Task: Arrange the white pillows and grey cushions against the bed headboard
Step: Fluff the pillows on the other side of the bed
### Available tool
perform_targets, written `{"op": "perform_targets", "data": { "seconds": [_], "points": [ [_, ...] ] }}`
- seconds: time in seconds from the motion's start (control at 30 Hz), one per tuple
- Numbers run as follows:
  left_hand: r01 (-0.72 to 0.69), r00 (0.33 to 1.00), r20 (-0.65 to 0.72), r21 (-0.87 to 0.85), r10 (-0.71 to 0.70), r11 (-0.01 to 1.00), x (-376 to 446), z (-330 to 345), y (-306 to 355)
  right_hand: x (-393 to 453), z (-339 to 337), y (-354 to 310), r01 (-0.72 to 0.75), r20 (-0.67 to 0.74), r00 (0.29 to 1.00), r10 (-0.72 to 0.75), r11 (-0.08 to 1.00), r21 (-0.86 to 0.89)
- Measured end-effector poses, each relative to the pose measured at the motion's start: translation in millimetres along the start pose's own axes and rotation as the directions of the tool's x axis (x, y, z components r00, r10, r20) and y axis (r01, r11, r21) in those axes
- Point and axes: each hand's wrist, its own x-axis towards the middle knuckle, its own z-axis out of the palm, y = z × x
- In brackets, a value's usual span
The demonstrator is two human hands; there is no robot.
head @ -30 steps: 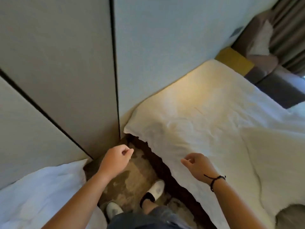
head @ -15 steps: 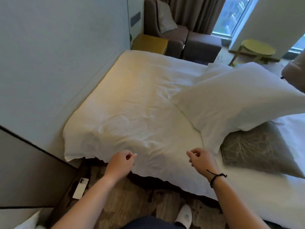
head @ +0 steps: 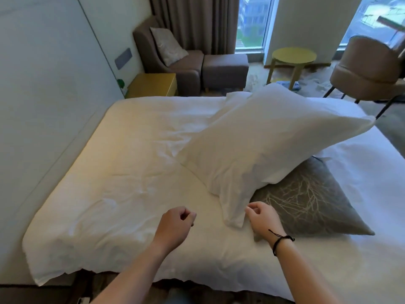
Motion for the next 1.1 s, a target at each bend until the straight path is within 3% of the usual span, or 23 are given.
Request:
{"op": "perform_targets", "data": {
  "seconds": [0.17, 0.37, 0.5, 0.63, 0.8, 0.97, 1.1],
  "points": [
    [-0.012, 1.0, 0.026, 0.002, 0.012, 1.0, 50, 27, 24, 20, -6, 13, -0.081, -0.016, 0.996, 0.082, 0.994, 0.077],
    [-0.083, 0.994, 0.071, -0.041, 0.086, 0.996, 139, 68, 71, 58, -57, 8, -0.138, -0.101, 0.986, 0.134, 0.99, -0.031],
    [-0.106, 0.986, 0.13, 0.014, 0.103, 0.994, 190, 92, 96, 91, -79, -14, -0.107, -0.164, 0.983, 0.087, 0.987, -0.116],
    [-0.139, 0.98, 0.165, 0.164, 0.112, 0.977, 221, 115, 110, 129, -85, -38, -0.033, -0.09, 0.996, 0.017, 0.982, -0.188],
    [-0.24, 0.971, 0.071, 0.278, 0.23, 0.93, 251, 143, 127, 205, -102, -39, 0.04, -0.084, 0.994, -0.069, 0.95, -0.309],
    [-0.314, 0.949, 0.176, 0.558, 0.261, 0.768, 260, 200, 145, 276, -131, 15, -0.134, -0.251, 0.963, 0.096, 0.981, -0.137],
    [-0.21, 0.97, 0.05, 0.668, 0.239, 0.714, 271, 234, 159, 319, -151, 59, -0.272, -0.217, 0.925, 0.313, 0.942, 0.197]
  ]
}}
